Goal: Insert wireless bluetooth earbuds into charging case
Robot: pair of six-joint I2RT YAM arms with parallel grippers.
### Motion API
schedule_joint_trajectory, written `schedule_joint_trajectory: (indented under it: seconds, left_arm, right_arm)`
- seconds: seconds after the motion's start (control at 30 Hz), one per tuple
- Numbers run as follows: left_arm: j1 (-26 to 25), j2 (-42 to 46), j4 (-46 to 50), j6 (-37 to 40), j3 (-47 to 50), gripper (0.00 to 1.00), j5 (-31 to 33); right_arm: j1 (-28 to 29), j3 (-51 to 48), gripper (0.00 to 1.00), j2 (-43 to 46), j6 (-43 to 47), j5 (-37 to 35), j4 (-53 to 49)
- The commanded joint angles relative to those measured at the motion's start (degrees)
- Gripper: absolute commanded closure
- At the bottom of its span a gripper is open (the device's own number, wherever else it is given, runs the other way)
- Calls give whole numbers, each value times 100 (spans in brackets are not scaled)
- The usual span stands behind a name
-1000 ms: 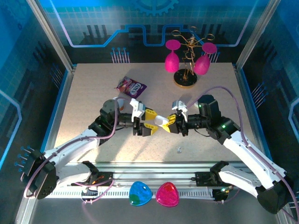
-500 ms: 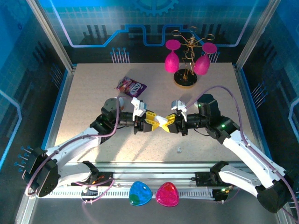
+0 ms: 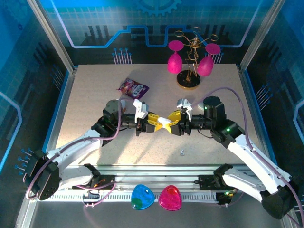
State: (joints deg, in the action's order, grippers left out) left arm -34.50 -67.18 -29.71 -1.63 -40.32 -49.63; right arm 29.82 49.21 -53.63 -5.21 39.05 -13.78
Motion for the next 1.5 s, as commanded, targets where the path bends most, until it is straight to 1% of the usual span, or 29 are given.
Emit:
schedule_joint_trajectory:
  seconds: [0.0, 0.07, 0.17, 0.4, 0.47, 0.57, 0.63, 0.7, 0.8, 0.93, 1.03, 1.1, 1.3, 1.47]
  left_arm:
    - [-48, 132, -402, 446, 217, 87, -333]
    - [-52, 144, -531, 545, 316, 87, -298]
    - [-49, 135, -444, 675, 331, 87, -267]
    - [-55, 101, -430, 958, 406, 86, -228]
    - [-45, 91, -437, 980, 418, 86, -199]
    - [-41, 47, -502, 1015, 464, 86, -76]
    - [-37, 20, -606, 1057, 536, 86, 64]
    - [-24, -13, -769, 1083, 639, 86, 200]
    - [17, -58, -1024, 1068, 769, 85, 352]
    - [90, -76, -1275, 1029, 930, 85, 500]
    - [161, -68, -1486, 1031, 1074, 85, 620]
    - [198, -81, -1618, 1062, 1169, 85, 690]
    - [220, -137, -1743, 1281, 1293, 84, 709]
    - [216, -155, -1730, 1358, 1331, 83, 700]
  right_arm:
    - [-258, -48, 51, 93, -436, -499, 439]
    - [-362, -89, 50, 113, -594, -522, 564]
    - [-467, -139, 49, 146, -772, -505, 723]
    - [-514, -189, 45, 227, -795, -514, 769]
    - [-513, -230, 40, 279, -716, -390, 797]
    - [-513, -348, 27, 431, -588, -186, 907]
    - [-519, -439, 22, 572, -585, -279, 976]
    - [-538, -569, 18, 711, -650, -566, 1041]
    - [-654, -796, 15, 864, -881, -1066, 1203]
    - [-960, -1084, 18, 916, -1520, -1664, 1316]
    - [-1158, -1220, 20, 772, -1991, -2125, 1199]
    - [-1199, -1204, 21, 556, -2214, -2472, 904]
    - [-1140, -922, 24, -470, -2750, -2992, 179]
    - [-795, -725, 22, -1301, -2741, -3567, 173]
